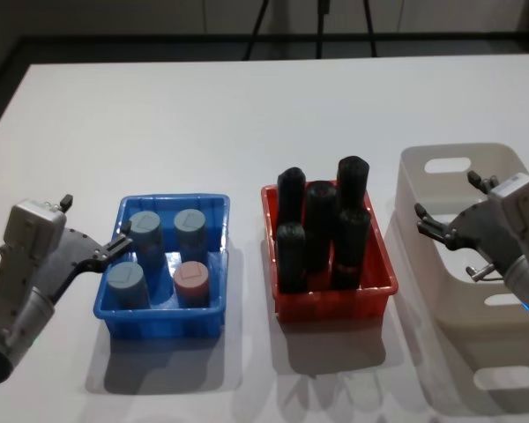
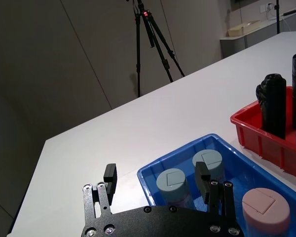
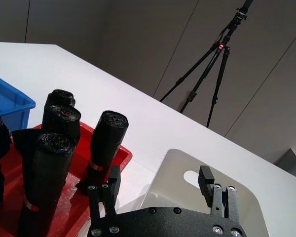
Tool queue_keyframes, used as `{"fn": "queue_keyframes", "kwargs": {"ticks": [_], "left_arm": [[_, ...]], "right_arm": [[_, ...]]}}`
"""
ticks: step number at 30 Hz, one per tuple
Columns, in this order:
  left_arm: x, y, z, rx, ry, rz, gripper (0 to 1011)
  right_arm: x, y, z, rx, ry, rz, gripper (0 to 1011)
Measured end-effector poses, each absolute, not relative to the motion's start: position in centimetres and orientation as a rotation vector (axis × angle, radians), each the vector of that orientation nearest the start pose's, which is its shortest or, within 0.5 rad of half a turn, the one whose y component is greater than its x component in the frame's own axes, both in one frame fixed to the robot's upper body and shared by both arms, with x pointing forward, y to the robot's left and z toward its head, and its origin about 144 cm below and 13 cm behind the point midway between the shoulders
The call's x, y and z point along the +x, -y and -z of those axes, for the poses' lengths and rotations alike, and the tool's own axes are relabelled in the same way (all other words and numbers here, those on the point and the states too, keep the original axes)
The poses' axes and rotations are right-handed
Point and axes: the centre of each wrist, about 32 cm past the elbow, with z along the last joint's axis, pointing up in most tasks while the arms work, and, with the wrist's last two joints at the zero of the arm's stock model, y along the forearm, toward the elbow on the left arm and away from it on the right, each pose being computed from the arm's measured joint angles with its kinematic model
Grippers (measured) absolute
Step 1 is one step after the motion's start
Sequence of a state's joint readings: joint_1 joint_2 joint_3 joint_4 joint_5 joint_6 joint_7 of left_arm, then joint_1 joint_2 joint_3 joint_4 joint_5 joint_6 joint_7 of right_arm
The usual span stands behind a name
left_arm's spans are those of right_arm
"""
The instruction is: Pick the cotton swabs from the blue box and place them into the white box.
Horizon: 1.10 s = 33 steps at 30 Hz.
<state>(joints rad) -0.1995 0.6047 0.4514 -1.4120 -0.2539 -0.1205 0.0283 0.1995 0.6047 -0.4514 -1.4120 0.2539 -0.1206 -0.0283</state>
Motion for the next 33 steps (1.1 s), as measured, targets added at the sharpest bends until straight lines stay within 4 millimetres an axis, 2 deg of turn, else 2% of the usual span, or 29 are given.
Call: {"fn": "queue_keyframes", "kwargs": {"ticks": [33], "left_arm": [[48.86, -30.97, -113.98, 0.305, 0.285, -1.248, 1002]], "right_arm": [[48.86, 30.96, -113.98, -0.304, 0.285, 1.248, 1001]]}}
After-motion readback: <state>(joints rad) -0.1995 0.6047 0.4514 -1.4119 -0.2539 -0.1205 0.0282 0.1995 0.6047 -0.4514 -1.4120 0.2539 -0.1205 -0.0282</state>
